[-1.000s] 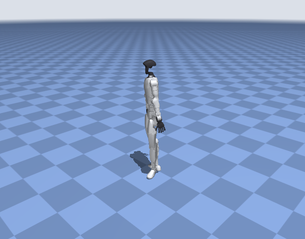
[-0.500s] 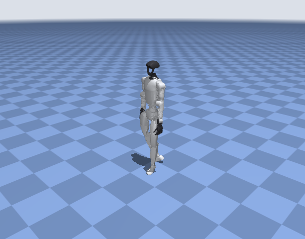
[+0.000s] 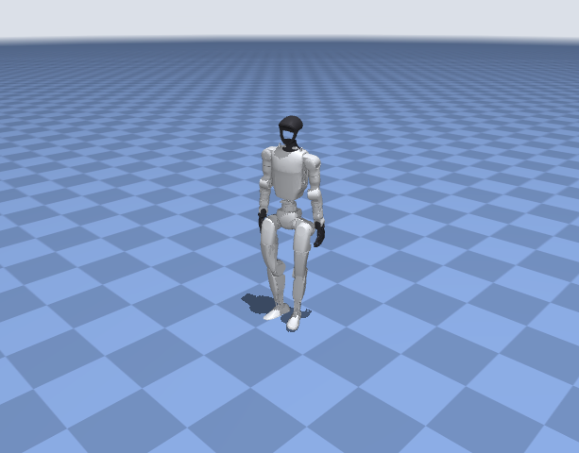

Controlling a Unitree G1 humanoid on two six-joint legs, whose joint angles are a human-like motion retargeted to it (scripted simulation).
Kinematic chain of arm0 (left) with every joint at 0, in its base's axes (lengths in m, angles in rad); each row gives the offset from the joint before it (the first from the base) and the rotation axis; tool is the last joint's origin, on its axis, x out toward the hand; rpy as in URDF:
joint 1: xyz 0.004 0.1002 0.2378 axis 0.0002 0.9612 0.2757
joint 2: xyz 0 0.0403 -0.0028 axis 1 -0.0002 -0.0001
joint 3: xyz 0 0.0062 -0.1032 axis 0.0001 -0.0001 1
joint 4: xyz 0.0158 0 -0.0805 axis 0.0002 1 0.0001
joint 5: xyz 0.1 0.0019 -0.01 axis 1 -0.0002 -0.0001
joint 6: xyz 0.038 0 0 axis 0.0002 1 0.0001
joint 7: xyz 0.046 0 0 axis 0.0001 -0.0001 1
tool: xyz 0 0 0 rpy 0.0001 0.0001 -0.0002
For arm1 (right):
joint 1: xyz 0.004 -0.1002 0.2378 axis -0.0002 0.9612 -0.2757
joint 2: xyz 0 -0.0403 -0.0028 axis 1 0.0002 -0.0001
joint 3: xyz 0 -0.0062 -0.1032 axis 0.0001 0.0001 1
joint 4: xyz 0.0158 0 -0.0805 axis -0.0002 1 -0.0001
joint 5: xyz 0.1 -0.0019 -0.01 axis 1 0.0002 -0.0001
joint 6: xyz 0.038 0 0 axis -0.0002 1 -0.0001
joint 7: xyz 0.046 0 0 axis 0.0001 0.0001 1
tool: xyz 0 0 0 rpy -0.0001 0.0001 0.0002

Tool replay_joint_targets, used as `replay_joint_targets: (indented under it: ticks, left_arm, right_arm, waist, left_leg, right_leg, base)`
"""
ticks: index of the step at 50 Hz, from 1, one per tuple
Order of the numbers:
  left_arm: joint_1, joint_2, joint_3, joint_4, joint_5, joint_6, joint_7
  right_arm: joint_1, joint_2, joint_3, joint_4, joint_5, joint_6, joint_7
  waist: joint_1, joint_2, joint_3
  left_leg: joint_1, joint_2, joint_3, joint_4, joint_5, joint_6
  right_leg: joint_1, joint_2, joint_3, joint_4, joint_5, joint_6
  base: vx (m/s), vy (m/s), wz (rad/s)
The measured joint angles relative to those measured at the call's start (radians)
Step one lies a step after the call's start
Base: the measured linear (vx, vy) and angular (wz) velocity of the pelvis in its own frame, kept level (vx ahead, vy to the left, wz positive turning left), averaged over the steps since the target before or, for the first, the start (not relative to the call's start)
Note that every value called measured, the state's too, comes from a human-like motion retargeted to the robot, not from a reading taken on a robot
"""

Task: Upper body actions

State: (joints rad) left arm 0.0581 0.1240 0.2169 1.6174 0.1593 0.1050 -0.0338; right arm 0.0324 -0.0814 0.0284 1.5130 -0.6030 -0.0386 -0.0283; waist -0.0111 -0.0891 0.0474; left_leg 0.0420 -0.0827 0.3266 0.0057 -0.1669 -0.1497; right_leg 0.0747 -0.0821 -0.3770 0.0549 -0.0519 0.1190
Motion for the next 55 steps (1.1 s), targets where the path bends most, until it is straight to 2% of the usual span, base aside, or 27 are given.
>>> replay_joint_targets:
  ticks: [3, 7, 9, 15, 18, 27, 37, 41, 47, 52, 55]
  left_arm:
    - [0.031, -0.033, -0.010, -0.006, 0.006, -0.003, -0.032]
    - [0.033, -0.070, -0.001, -0.007, -0.004, 0.008, 0.090]
    - [0.028, -0.071, -0.003, -0.007, -0.016, 0.012, 0.108]
    - [0.006, -0.033, -0.028, -0.027, 0.051, 0.032, -0.002]
    - [-0.007, -0.014, -0.042, -0.040, 0.066, 0.028, -0.009]
    - [-0.035, -0.025, -0.010, -0.056, 0.010, 0.006, -0.049]
    - [-0.040, -0.040, -0.081, -0.057, 0.089, -0.012, -0.057]
    - [-0.035, -0.045, -0.099, -0.063, 0.125, -0.018, -0.032]
    - [-0.041, -0.055, -0.073, -0.070, 0.074, -0.033, -0.001]
    - [-0.053, -0.044, -0.085, -0.062, 0.045, -0.042, -0.008]
    - [-0.059, -0.038, -0.093, -0.053, 0.052, -0.036, -0.038]
  right_arm:
    - [0.006, 0.005, 0.002, -0.001, 0.000, 0.003, 0.016]
    - [0.002, 0.013, -0.001, 0.011, 0.027, 0.013, 0.038]
    - [0.002, 0.014, 0.006, 0.015, 0.031, 0.015, 0.046]
    - [0.000, 0.015, 0.028, 0.015, -0.001, 0.020, 0.056]
    - [0.005, 0.016, 0.016, 0.022, -0.012, 0.018, 0.043]
    - [0.022, 0.002, -0.010, 0.086, 0.020, 0.019, -0.004]
    - [0.031, -0.016, -0.041, 0.123, 0.031, 0.039, -0.010]
    - [0.029, -0.018, -0.044, 0.124, 0.034, 0.044, -0.005]
    - [0.008, -0.019, -0.051, 0.090, 0.012, 0.045, 0.015]
    - [-0.013, -0.021, -0.056, 0.026, -0.009, 0.023, 0.048]
    - [-0.021, -0.022, -0.066, -0.004, -0.029, 0.009, 0.060]
  waist:
    - [-0.031, 0.008, -0.044]
    - [-0.011, -0.001, -0.063]
    - [0.013, 0.001, -0.063]
    - [0.127, 0.017, -0.050]
    - [0.014, 0.010, -0.069]
    - [0.008, 0.009, -0.085]
    - [-0.024, 0.006, -0.095]
    - [-0.052, 0.000, -0.096]
    - [-0.066, -0.001, -0.105]
    - [-0.048, -0.003, -0.085]
    - [-0.030, 0.007, -0.073]
  left_leg:
    - [0.000, -0.014, -0.050, -0.011, -0.007, 0.005]
    - [-0.011, -0.003, -0.060, -0.003, -0.005, -0.017]
    - [-0.013, 0.004, -0.046, 0.000, -0.005, -0.021]
    - [-0.025, 0.023, 0.059, 0.003, 0.005, 0.004]
    - [-0.009, 0.011, -0.060, -0.005, -0.009, -0.011]
    - [-0.023, 0.019, -0.067, 0.002, -0.018, -0.006]
    - [-0.024, 0.022, -0.081, 0.005, -0.035, -0.002]
    - [-0.019, 0.011, -0.103, 0.013, -0.048, -0.004]
    - [-0.046, -0.009, -0.226, 0.058, -0.048, -0.027]
    - [-0.046, -0.015, -0.350, 0.072, -0.073, 0.009]
    - [-0.045, -0.012, -0.326, 0.071, -0.103, 0.040]
  right_leg:
    - [0.012, 0.006, -0.046, -0.026, -0.001, -0.005]
    - [0.021, -0.003, -0.070, -0.029, -0.011, -0.012]
    - [0.023, 0.001, -0.057, -0.025, -0.014, -0.017]
    - [0.030, 0.040, 0.045, -0.023, -0.013, -0.038]
    - [0.044, 0.027, -0.075, -0.029, -0.027, -0.030]
    - [0.041, 0.036, -0.068, -0.023, -0.035, -0.043]
    - [0.041, 0.038, -0.076, -0.024, -0.035, -0.053]
    - [0.026, 0.023, -0.051, -0.005, -0.037, -0.046]
    - [-0.031, -0.035, -0.019, 0.048, -0.026, -0.033]
    - [-0.075, -0.075, 0.058, 0.080, -0.002, -0.032]
    - [-0.101, -0.077, 0.132, 0.085, 0.026, -0.026]
  base:
    - [0.11, 0.00, 0.88]
    - [0.02, 0.00, 0.34]
    - [0.00, -0.02, -0.29]
    - [0.01, -0.04, -0.59]
    - [-0.02, -0.03, 1.57]
    - [0.00, 0.00, 0.03]
    - [-0.01, -0.02, 0.05]
    - [-0.01, 0.01, 0.17]
    - [-0.03, 0.11, -0.34]
    - [0.00, 0.15, -1.09]
    - [0.01, 0.17, -1.55]
